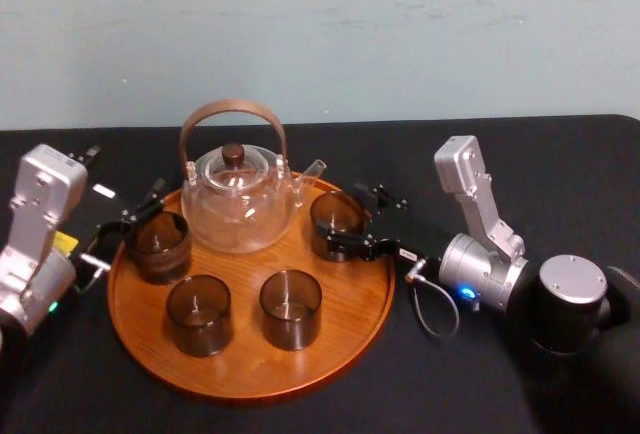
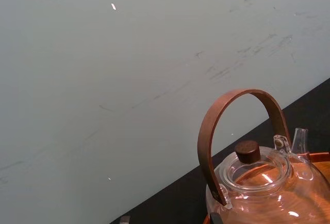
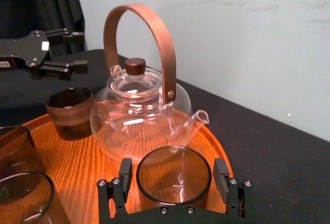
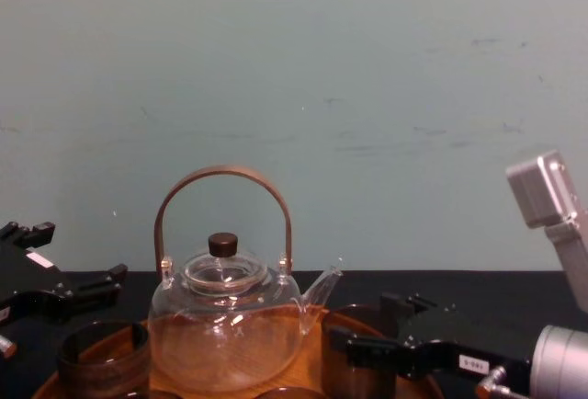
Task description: Pick up the glass from the table and place it on the tray.
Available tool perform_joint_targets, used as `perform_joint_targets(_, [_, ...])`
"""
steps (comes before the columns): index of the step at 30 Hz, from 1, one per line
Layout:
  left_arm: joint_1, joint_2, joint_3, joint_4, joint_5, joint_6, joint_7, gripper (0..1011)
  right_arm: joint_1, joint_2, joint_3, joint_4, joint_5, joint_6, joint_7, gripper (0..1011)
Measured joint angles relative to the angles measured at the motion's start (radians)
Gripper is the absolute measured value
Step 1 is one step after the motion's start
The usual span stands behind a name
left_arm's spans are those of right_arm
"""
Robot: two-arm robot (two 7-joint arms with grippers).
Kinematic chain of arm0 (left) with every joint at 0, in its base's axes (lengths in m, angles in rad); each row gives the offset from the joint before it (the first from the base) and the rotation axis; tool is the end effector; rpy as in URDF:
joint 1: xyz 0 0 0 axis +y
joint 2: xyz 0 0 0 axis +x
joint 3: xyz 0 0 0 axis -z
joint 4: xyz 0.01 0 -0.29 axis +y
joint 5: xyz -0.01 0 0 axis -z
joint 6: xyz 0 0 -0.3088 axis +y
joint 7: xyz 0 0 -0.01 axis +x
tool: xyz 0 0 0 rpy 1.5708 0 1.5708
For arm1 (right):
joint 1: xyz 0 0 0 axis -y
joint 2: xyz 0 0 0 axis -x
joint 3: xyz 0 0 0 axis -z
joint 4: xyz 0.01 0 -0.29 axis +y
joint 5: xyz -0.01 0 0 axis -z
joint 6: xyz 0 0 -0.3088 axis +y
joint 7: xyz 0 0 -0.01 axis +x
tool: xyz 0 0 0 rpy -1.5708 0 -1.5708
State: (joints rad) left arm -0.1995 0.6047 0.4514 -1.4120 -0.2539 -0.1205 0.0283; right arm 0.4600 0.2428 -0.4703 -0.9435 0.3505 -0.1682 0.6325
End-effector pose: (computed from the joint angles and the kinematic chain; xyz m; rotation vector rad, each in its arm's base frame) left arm 0.3581 0.0827 -0.3023 0.3045 -0.2850 1.2480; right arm 0.4315 -0.0011 -0.3422 -0.1168 0.0506 -0.6969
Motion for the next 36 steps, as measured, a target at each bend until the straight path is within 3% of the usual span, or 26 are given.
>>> perform_joint_targets(14, [0.0,0.0,0.0,0.0,0.0,0.0,0.0,1001,-0.075,0.051,0.037,-0.148,0.023,-0.047,-0.02,1002])
perform_joint_targets(21, [0.0,0.0,0.0,0.0,0.0,0.0,0.0,1001,-0.145,0.087,0.091,-0.219,0.045,-0.067,-0.073,1002])
perform_joint_targets(31, [0.0,0.0,0.0,0.0,0.0,0.0,0.0,1001,-0.214,0.122,0.181,-0.242,0.07,-0.089,-0.122,1002])
perform_joint_targets(36, [0.0,0.0,0.0,0.0,0.0,0.0,0.0,1002,-0.225,0.12,0.2,-0.234,0.062,-0.1,-0.136,1002])
